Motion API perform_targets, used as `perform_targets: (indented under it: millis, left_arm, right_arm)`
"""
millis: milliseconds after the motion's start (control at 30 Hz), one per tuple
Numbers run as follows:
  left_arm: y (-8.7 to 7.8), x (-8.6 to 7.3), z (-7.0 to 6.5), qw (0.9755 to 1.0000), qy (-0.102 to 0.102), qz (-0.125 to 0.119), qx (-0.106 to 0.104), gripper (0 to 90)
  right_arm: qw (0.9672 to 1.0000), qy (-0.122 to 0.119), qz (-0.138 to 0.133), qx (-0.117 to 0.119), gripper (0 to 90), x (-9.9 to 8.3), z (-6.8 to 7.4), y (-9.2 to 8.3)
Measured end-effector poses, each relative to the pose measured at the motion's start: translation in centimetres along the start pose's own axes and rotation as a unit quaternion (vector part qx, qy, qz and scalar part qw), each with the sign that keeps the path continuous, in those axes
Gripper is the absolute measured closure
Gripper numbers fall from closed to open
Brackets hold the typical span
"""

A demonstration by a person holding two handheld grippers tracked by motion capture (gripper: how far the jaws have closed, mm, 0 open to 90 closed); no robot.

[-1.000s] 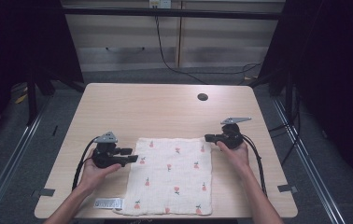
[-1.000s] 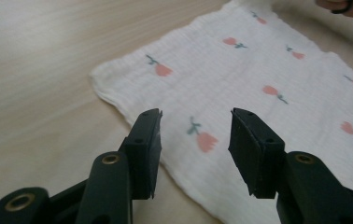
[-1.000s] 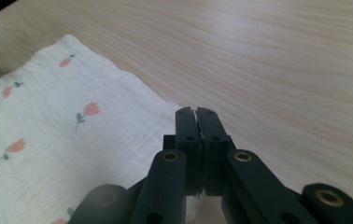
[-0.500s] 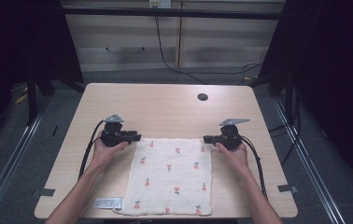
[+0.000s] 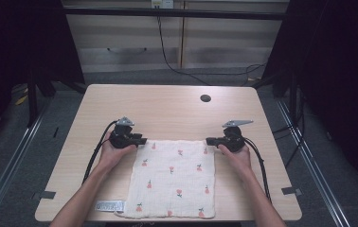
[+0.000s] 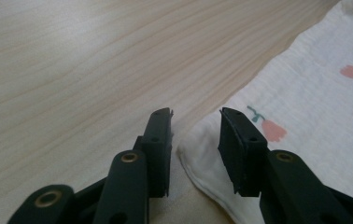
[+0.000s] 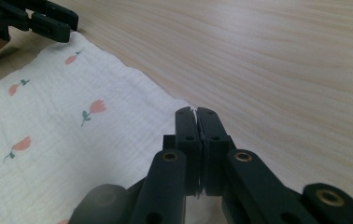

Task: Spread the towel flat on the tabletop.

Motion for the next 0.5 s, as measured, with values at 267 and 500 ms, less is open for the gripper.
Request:
perform_targets:
  millis: [267,500]
  left_arm:
    - [-0.03,-0.27,-0.13,0.9997,0.022,-0.006,0.007,83.5]
    - [-0.04,-0.21,-0.15,0.9998,-0.005,-0.016,-0.008,85.9]
  right_arm:
    - [1.0000,0.001,0.002,0.005,88.2,-0.08,0.20,0.04]
    - [0.9999,0.006,-0.008,0.005,88.3,0.24,0.28,0.05]
Point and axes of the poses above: each handheld gripper's, and its own axes: y roughly forward along the jaws, x roughly out of its top, z roughly to its left, the point moved 10 cm from there along y, roughly forward along the jaws, and after that the axes turned 8 degrees about -z, right-handed, at the moved point
